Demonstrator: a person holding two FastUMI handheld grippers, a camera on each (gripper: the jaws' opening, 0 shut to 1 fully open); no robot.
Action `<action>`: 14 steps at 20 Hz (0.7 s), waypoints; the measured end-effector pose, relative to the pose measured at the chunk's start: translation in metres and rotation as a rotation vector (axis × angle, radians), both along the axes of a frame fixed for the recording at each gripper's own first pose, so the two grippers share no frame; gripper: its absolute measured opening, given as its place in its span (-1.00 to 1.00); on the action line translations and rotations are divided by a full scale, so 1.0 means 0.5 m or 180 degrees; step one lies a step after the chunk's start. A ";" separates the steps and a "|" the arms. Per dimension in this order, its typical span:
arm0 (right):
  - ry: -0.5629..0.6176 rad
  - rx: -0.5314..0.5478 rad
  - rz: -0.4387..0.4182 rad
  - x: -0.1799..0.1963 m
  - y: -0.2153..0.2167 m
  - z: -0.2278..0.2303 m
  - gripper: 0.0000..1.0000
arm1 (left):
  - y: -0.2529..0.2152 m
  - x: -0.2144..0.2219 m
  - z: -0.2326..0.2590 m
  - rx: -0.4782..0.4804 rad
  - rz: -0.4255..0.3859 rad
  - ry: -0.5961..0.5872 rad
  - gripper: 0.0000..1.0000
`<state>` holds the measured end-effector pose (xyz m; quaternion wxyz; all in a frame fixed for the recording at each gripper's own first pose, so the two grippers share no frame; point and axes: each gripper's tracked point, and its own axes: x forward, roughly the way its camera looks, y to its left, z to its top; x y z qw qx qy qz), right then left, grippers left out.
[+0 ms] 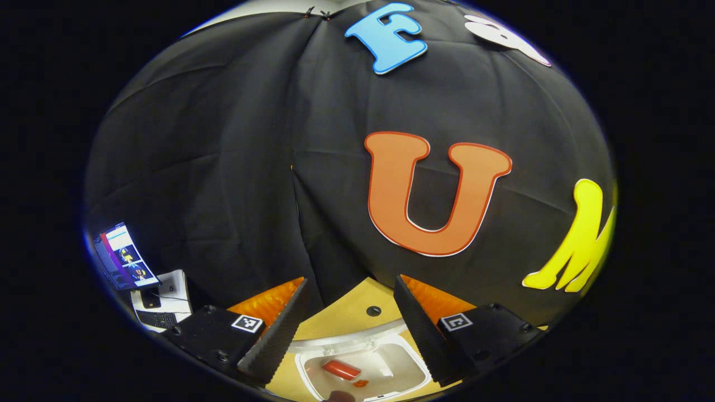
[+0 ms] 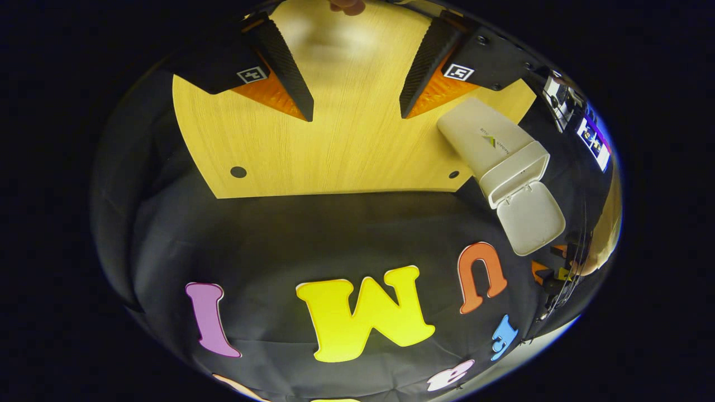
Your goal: Press the lid of the desktop garbage bin to open it, pick up the crumpled paper on the desktop and throw it into the bin, then pick up the pop can on the desktop and drop it into the bin, and finally close the garbage bin lid.
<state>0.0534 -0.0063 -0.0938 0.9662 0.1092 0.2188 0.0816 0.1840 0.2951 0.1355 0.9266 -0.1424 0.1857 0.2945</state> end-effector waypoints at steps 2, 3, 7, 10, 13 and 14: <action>-0.0036 -0.0077 -0.0028 -0.005 -0.019 0.001 0.96 | -0.008 0.005 -0.018 -0.0065 0.0031 0.0061 0.99; -0.0051 -0.0111 -0.0045 -0.008 -0.026 -0.001 0.96 | -0.008 0.007 -0.020 -0.0070 0.0035 0.0065 0.99; -0.0084 -0.0090 -0.0005 -0.016 -0.035 -0.007 0.96 | -0.029 -0.008 -0.037 -0.0092 0.0057 0.0066 0.99; -0.0069 -0.0034 0.0035 -0.024 -0.042 -0.017 0.92 | -0.050 -0.032 -0.044 -0.0116 0.0113 0.0021 1.00; -0.0074 -0.0011 0.0068 -0.030 -0.060 -0.027 0.92 | -0.087 -0.055 -0.053 -0.0140 0.0127 -0.0042 1.00; -0.0060 0.0018 0.0081 -0.035 -0.064 -0.031 0.96 | -0.102 -0.065 -0.058 -0.0143 0.0142 -0.0078 1.00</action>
